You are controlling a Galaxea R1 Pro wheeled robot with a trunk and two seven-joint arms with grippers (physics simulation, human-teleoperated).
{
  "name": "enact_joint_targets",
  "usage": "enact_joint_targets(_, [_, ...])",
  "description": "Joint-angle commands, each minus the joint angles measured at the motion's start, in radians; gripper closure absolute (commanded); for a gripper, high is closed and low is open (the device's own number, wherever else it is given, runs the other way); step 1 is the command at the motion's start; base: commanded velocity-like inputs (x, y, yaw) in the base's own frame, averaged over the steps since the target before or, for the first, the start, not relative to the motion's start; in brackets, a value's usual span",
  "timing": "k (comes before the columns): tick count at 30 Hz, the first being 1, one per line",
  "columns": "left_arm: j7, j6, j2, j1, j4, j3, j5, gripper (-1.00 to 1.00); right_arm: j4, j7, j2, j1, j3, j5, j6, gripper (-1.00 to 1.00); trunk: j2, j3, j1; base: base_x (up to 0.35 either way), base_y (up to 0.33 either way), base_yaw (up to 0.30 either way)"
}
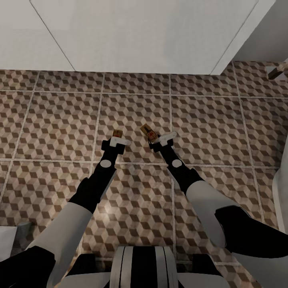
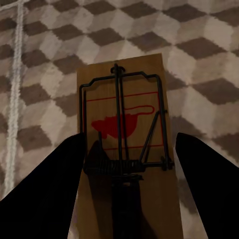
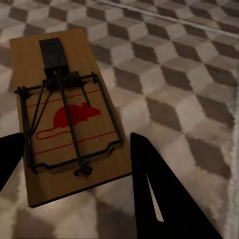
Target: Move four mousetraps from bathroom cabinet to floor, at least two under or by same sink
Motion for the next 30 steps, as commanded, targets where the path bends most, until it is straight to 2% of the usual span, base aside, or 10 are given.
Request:
enact_joint_targets(1, [0.004, 0.008, 0.0, 0.0, -0.001, -0.002, -0.01, 1.0, 0.001, 0.002, 0.0, 0.0, 0.0, 0.002, -0.003, 1.0, 0.0, 0.0, 0.0, 0.129, 0.0, 0.0])
enact_joint_targets(13, [0.004, 0.008, 0.001, 0.0, 0.0, -0.002, -0.01, 1.0, 0.001, 0.001, 0.0, 0.0, 0.0, 0.002, -0.003, 1.0, 0.0, 0.0, 0.0, 0.124, 0.0, 0.0])
enact_joint_targets(30, [0.005, 0.008, 0.0, 0.0, -0.001, -0.003, -0.01, 1.0, 0.001, 0.0, 0.0, 0.0, 0.0, 0.002, -0.005, 1.0, 0.0, 0.0, 0.0, 0.008, 0.0, 0.0])
